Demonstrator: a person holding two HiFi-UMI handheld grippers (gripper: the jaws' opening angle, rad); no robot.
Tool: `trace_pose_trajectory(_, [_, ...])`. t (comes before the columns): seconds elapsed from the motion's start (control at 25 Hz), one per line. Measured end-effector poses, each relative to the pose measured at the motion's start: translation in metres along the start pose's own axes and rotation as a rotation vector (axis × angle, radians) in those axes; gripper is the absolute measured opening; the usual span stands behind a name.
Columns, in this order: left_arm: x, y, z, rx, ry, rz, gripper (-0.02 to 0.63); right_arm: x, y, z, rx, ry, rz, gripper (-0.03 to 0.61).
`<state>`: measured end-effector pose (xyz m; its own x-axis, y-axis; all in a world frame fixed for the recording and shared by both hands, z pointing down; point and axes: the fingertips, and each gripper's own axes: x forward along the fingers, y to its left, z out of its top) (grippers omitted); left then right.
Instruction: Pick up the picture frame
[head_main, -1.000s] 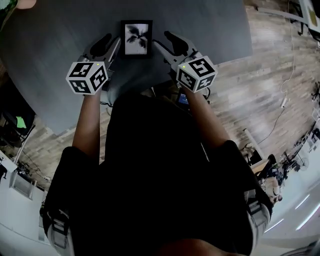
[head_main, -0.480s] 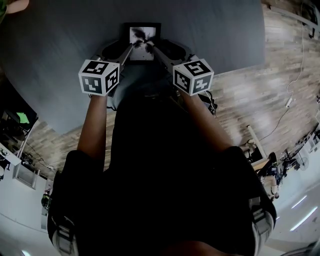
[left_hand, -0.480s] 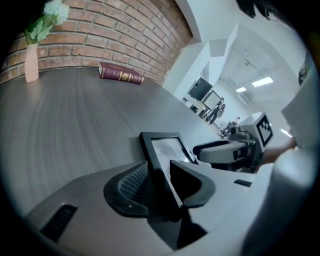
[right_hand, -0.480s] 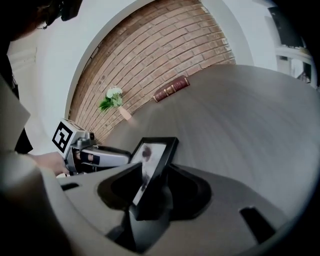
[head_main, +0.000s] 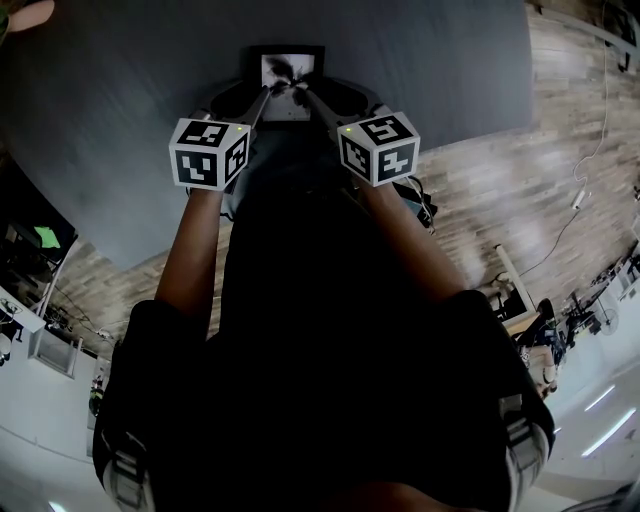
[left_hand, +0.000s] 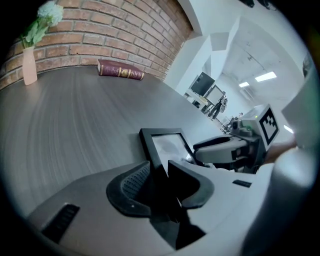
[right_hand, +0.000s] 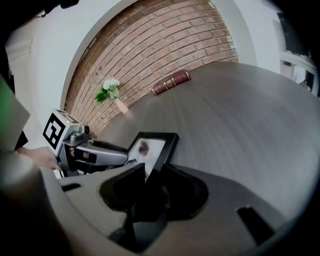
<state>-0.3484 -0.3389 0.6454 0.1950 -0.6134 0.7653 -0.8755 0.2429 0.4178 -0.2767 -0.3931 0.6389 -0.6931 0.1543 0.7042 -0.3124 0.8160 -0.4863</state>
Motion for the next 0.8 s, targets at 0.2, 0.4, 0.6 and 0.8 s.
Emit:
trace_pose_trajectory(0.2, [-0.001,0.001,0.000,0.000,0.001,0.018,0.097,0.002,0.000,0.001,-0.012,0.012,-0.025,0.110])
trace_pose_trajectory(0.4, [-0.003,-0.002,0.000,-0.008,-0.014,0.022,0.095,-0.002,0.000,0.003,-0.012,0.000,-0.032,0.103])
trace_pose_trajectory(0.6, [-0.026,-0.010,0.015,-0.002,-0.091,0.038,0.097,-0.018,0.015,0.020,-0.057,-0.055,-0.030,0.092])
trace_pose_trajectory(0.8, [-0.065,-0.028,0.046,0.035,-0.204,0.043,0.097,-0.054,0.040,0.056,-0.124,-0.164,-0.033,0.091])
